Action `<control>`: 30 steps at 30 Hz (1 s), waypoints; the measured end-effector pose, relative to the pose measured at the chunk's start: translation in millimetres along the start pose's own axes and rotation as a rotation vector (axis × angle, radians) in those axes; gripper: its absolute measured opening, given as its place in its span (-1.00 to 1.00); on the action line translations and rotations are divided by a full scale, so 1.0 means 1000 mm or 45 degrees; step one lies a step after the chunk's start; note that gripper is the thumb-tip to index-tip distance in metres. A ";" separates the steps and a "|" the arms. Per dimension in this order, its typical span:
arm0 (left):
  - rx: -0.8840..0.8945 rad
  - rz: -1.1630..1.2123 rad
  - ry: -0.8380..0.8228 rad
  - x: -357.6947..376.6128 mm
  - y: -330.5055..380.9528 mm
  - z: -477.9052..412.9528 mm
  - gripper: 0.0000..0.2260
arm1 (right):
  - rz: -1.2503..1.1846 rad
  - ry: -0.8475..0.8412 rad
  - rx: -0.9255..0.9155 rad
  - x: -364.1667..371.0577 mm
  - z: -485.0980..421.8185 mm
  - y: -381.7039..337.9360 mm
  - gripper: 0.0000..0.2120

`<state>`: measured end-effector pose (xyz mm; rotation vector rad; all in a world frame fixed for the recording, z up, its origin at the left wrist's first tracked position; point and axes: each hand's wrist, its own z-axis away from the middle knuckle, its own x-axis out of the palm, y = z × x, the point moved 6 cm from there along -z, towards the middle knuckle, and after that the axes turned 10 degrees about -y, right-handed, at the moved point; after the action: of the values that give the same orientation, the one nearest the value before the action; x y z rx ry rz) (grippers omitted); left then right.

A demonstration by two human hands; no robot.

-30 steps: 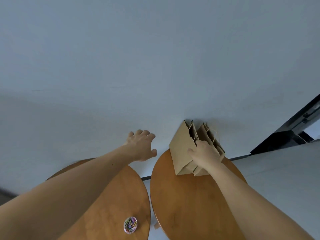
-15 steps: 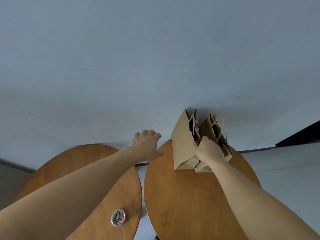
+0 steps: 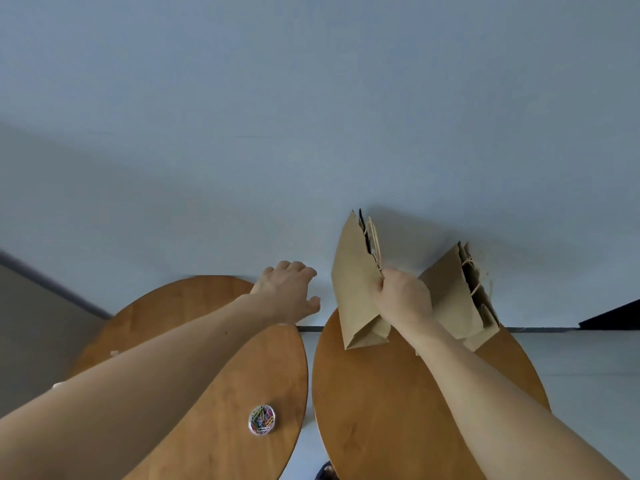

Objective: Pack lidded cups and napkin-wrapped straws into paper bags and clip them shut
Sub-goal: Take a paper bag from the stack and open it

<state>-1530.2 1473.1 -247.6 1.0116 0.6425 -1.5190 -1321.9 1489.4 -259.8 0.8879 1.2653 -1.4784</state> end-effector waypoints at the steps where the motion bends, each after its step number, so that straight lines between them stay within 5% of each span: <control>1: -0.012 0.021 0.002 0.002 -0.011 0.009 -0.45 | 0.000 -0.004 -0.049 0.001 0.004 -0.022 -0.77; 15: -0.255 0.218 -0.005 0.070 -0.239 0.157 -0.41 | 0.185 -0.173 -0.321 0.122 0.092 -0.297 -0.78; 22: -0.280 0.255 -0.180 0.134 -0.287 0.190 -0.45 | 0.209 -0.371 -0.231 0.190 0.133 -0.331 -0.73; 30: -0.238 0.273 -0.246 0.153 -0.278 0.192 -0.36 | -0.140 -0.543 -0.278 0.203 0.134 -0.314 -0.39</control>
<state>-1844.2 1292.6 -326.2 0.7560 0.5112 -1.3224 -1671.5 1317.0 -336.9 0.3385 1.1373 -1.4826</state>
